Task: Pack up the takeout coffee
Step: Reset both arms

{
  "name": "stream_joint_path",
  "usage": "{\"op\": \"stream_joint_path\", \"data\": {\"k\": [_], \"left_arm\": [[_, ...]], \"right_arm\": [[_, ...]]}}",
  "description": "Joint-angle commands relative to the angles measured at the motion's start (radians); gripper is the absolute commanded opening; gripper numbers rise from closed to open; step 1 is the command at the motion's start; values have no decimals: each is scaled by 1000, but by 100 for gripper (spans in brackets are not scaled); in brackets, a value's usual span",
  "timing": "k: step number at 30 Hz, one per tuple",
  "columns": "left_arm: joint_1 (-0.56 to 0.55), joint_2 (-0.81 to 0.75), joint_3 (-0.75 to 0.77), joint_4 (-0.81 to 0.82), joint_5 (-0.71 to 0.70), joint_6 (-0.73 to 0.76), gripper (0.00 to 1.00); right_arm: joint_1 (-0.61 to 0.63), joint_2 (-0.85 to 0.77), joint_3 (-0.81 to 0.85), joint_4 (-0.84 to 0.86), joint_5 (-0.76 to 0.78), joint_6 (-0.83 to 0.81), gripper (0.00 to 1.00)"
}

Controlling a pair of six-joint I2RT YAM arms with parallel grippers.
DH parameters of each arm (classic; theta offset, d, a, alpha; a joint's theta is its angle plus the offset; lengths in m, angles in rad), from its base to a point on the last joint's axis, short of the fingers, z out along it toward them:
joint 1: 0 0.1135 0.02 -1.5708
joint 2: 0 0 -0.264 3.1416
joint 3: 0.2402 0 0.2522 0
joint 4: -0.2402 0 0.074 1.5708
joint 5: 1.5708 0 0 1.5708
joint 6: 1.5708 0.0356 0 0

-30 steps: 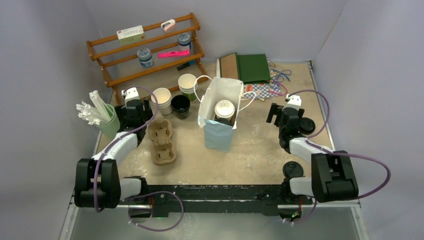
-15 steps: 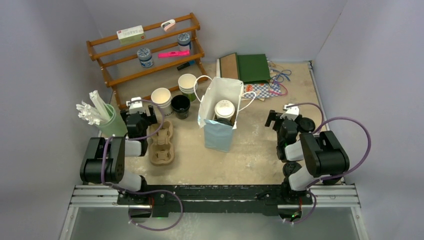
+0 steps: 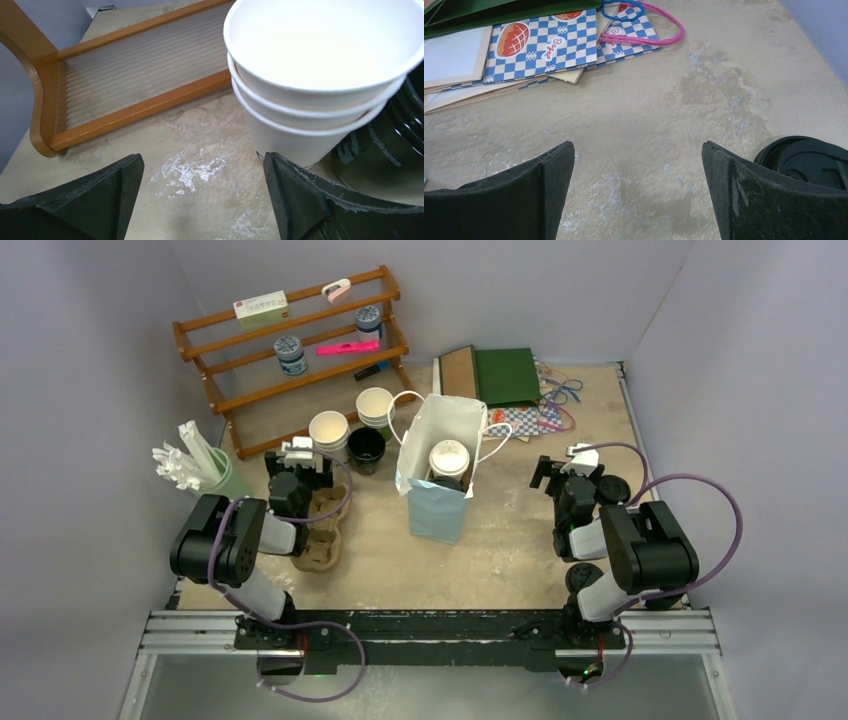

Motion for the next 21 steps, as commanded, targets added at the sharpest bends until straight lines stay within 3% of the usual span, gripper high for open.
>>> {"op": "stream_joint_path", "data": {"k": [1, 21], "left_arm": [[-4, 7, -8, 8, 7, 39, 96], [-1, 16, -4, 16, 13, 40, 98]], "right_arm": [[-3, 2, 20, 46, 3, -19, 99], [-3, 2, 20, 46, 4, -19, 99]]}}
